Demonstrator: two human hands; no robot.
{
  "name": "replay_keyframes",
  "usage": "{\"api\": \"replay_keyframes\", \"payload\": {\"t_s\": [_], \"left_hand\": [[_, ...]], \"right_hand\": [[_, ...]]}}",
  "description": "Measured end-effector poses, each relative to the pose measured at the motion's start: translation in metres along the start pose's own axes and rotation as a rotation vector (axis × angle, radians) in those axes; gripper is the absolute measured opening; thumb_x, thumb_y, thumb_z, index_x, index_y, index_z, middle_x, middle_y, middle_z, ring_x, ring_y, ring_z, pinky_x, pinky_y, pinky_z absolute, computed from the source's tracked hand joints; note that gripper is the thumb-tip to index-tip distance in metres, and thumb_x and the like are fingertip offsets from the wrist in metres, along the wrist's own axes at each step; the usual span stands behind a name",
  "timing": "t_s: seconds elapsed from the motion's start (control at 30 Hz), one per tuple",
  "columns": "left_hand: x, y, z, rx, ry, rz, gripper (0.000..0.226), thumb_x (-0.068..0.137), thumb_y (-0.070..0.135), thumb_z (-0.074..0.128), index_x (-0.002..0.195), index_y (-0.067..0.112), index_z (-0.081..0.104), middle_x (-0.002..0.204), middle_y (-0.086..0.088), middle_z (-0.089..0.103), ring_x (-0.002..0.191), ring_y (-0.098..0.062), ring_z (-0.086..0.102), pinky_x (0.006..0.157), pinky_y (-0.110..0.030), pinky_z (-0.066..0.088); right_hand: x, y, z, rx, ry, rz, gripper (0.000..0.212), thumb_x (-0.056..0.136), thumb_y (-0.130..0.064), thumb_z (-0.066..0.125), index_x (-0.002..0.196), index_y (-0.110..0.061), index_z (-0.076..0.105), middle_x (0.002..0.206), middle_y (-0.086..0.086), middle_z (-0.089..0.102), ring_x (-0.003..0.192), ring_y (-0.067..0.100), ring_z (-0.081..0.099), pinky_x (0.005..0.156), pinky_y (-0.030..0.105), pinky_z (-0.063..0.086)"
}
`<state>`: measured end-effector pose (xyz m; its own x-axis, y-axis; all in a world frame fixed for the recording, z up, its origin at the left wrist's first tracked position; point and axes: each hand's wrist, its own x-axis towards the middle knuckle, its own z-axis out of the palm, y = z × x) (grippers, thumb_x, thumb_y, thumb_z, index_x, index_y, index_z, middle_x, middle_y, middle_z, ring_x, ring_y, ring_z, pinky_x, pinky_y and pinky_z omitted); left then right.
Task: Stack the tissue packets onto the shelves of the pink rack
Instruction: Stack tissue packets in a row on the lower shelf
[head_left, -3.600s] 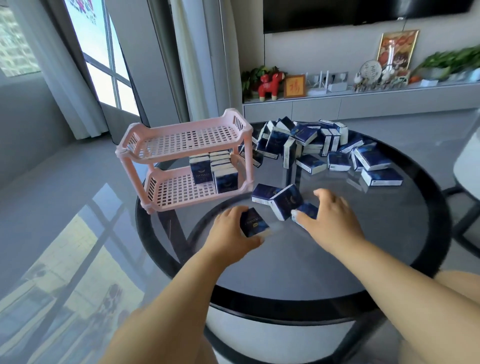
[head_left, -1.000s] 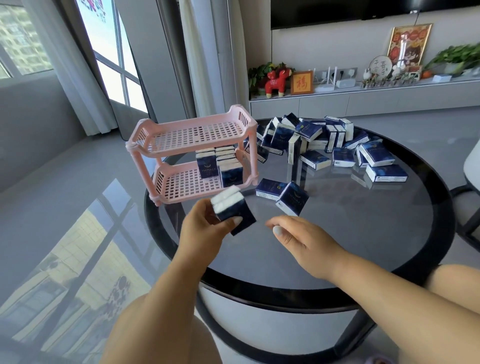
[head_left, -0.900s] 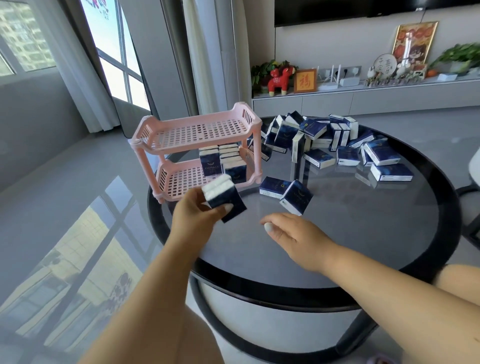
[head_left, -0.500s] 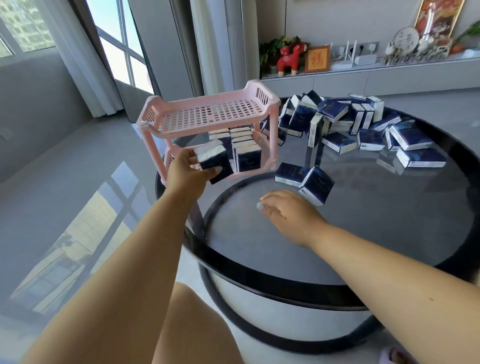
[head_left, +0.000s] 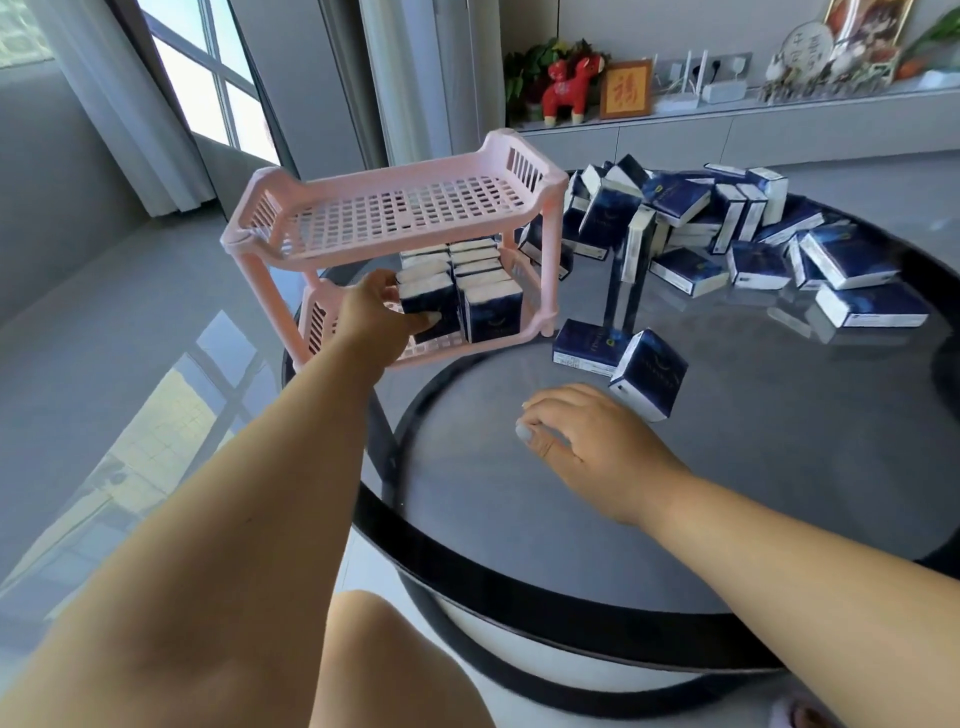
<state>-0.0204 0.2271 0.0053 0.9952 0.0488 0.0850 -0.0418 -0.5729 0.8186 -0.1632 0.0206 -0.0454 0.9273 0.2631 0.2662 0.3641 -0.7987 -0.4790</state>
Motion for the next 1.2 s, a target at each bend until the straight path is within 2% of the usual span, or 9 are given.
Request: {"api": "replay_keyframes", "payload": {"t_s": [0.13, 0.33, 0.5, 0.63, 0.7, 0.8, 0.93, 1.03, 1.2], "left_hand": [[0.004, -0.005, 0.007, 0.034, 0.039, 0.03, 0.055, 0.077, 0.022, 0.081, 0.124, 0.014, 0.053, 0.109, 0.008, 0.056, 0.096, -0.014, 0.053, 0.081, -0.027, 0.038], [0.002, -0.01, 0.011, 0.092, 0.104, 0.024, 0.061, 0.076, 0.03, 0.081, 0.125, 0.014, 0.048, 0.116, 0.003, 0.057, 0.099, -0.018, 0.057, 0.078, -0.03, 0.044], [-0.001, -0.005, 0.015, 0.21, 0.111, 0.007, 0.043, 0.083, 0.024, 0.075, 0.117, 0.011, 0.052, 0.097, 0.002, 0.059, 0.084, -0.018, 0.052, 0.07, -0.029, 0.037], [-0.001, -0.002, 0.017, 0.244, 0.075, -0.012, 0.037, 0.084, 0.014, 0.071, 0.117, 0.009, 0.054, 0.088, 0.0, 0.058, 0.085, -0.023, 0.057, 0.072, -0.032, 0.043], [-0.002, -0.002, 0.015, 0.23, 0.061, -0.026, 0.038, 0.084, 0.015, 0.072, 0.118, 0.01, 0.054, 0.09, 0.0, 0.061, 0.089, -0.024, 0.06, 0.072, -0.032, 0.046], [-0.004, -0.003, 0.011, 0.201, 0.064, -0.028, 0.046, 0.083, 0.023, 0.075, 0.122, 0.011, 0.052, 0.101, -0.002, 0.063, 0.087, -0.02, 0.057, 0.065, -0.027, 0.041], [-0.009, -0.003, 0.008, 0.15, 0.109, -0.024, 0.055, 0.08, 0.032, 0.079, 0.123, 0.011, 0.051, 0.11, -0.003, 0.063, 0.094, -0.021, 0.058, 0.076, -0.032, 0.047], [-0.017, -0.003, 0.009, 0.142, 0.166, -0.012, 0.052, 0.079, 0.032, 0.079, 0.12, 0.012, 0.054, 0.112, -0.003, 0.062, 0.1, -0.022, 0.06, 0.085, -0.034, 0.05], [-0.044, 0.007, 0.014, 0.103, 0.278, 0.013, 0.043, 0.084, 0.035, 0.073, 0.118, 0.018, 0.054, 0.113, 0.002, 0.058, 0.097, -0.015, 0.054, 0.078, -0.028, 0.04]], "right_hand": [[0.001, 0.0, 0.001, -0.002, 0.016, -0.013, 0.056, 0.089, -0.056, 0.028, 0.098, -0.018, 0.067, 0.103, -0.006, 0.063, 0.102, 0.012, 0.051, 0.089, 0.022, 0.037], [0.001, 0.0, 0.0, -0.01, 0.002, -0.01, 0.058, 0.087, -0.059, 0.024, 0.101, -0.02, 0.065, 0.106, -0.009, 0.061, 0.104, 0.009, 0.048, 0.09, 0.021, 0.036], [0.002, 0.0, 0.0, -0.011, -0.002, -0.011, 0.057, 0.087, -0.058, 0.025, 0.1, -0.02, 0.065, 0.105, -0.009, 0.061, 0.104, 0.01, 0.049, 0.091, 0.025, 0.04], [0.003, 0.0, 0.0, -0.009, 0.004, -0.009, 0.057, 0.087, -0.058, 0.025, 0.099, -0.02, 0.065, 0.104, -0.008, 0.061, 0.103, 0.01, 0.049, 0.091, 0.026, 0.04], [0.003, 0.0, 0.0, -0.01, 0.007, -0.009, 0.058, 0.087, -0.058, 0.025, 0.099, -0.019, 0.066, 0.104, -0.008, 0.062, 0.103, 0.011, 0.05, 0.09, 0.026, 0.04], [0.003, 0.001, 0.001, -0.01, 0.01, -0.012, 0.057, 0.087, -0.058, 0.025, 0.099, -0.019, 0.066, 0.103, -0.007, 0.062, 0.103, 0.012, 0.051, 0.09, 0.028, 0.041], [0.003, 0.001, 0.001, -0.015, 0.026, -0.015, 0.053, 0.089, -0.055, 0.029, 0.098, -0.018, 0.066, 0.103, -0.007, 0.063, 0.103, 0.013, 0.051, 0.091, 0.03, 0.041], [0.003, 0.001, 0.001, -0.019, 0.037, -0.019, 0.055, 0.087, -0.057, 0.027, 0.096, -0.019, 0.066, 0.102, -0.007, 0.063, 0.102, 0.013, 0.051, 0.09, 0.031, 0.041], [0.003, 0.002, 0.002, -0.038, 0.027, -0.017, 0.052, 0.088, -0.055, 0.029, 0.095, -0.018, 0.065, 0.102, -0.006, 0.063, 0.102, 0.014, 0.051, 0.091, 0.03, 0.04]]}}
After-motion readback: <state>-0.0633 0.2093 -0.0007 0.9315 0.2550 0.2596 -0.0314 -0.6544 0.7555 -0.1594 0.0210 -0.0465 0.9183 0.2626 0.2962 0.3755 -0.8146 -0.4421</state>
